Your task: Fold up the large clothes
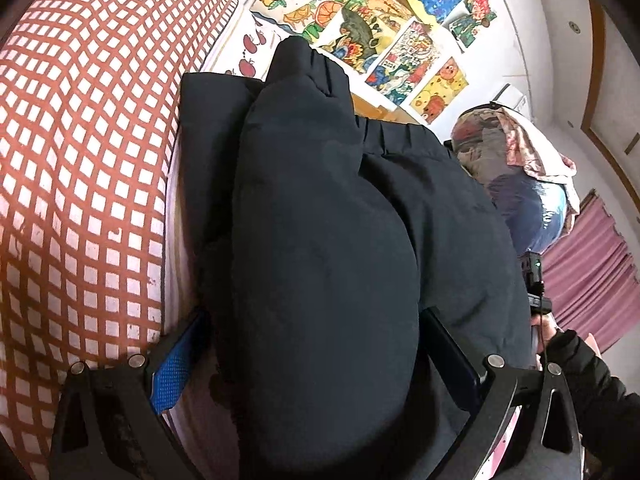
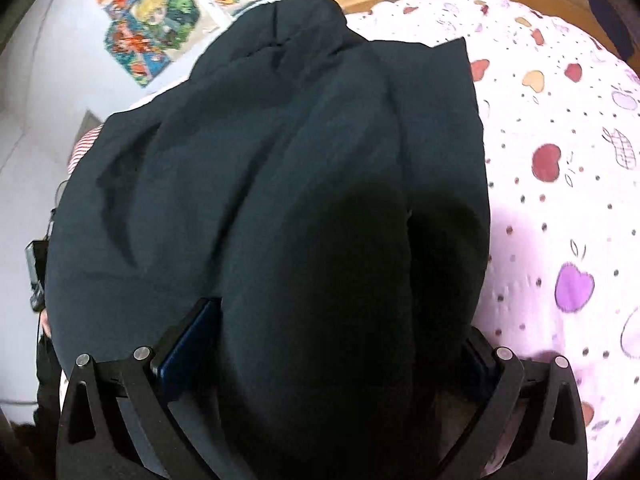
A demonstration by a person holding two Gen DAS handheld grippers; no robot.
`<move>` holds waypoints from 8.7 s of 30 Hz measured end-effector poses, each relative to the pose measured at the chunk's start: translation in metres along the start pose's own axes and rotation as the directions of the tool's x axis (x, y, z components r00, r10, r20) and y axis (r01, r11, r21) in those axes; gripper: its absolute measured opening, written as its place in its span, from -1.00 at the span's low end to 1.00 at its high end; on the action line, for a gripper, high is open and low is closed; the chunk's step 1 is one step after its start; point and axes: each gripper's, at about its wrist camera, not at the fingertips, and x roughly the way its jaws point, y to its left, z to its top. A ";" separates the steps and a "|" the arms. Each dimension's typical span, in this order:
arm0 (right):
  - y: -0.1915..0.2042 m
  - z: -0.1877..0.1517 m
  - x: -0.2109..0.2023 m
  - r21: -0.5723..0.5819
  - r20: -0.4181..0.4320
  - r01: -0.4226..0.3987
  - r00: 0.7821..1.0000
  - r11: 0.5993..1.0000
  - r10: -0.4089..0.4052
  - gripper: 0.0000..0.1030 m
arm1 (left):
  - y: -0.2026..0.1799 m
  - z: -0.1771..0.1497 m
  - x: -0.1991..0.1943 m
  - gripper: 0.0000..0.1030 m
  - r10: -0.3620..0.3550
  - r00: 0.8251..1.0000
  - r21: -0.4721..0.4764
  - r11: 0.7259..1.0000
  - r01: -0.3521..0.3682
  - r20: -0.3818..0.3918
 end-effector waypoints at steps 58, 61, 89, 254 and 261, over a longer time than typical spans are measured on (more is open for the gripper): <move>0.102 -0.123 -0.179 -0.095 0.283 0.151 0.952 0.984 -0.118 -0.62 | -0.103 -0.087 -0.154 -0.44 0.282 0.959 -0.176 0.945 -0.277 0.003; 0.101 -0.128 -0.175 -0.088 0.287 0.183 0.946 0.979 -0.151 -0.47 | -0.109 -0.090 -0.147 -0.21 0.347 0.938 -0.136 0.929 -0.345 -0.003; 0.115 -0.154 -0.198 -0.062 0.403 0.360 0.862 0.931 -0.307 0.88 | -0.177 -0.116 -0.167 1.00 0.615 0.764 -0.041 0.784 -0.620 0.196; 0.246 -0.393 -0.334 -0.239 0.669 0.306 0.739 0.922 -0.072 0.96 | -0.345 -0.328 -0.291 1.00 0.478 0.718 0.136 0.778 -0.614 0.505; 0.245 -0.393 -0.335 -0.238 0.670 0.305 0.739 0.922 -0.071 0.96 | -0.346 -0.328 -0.291 1.00 0.478 0.718 0.137 0.777 -0.614 0.506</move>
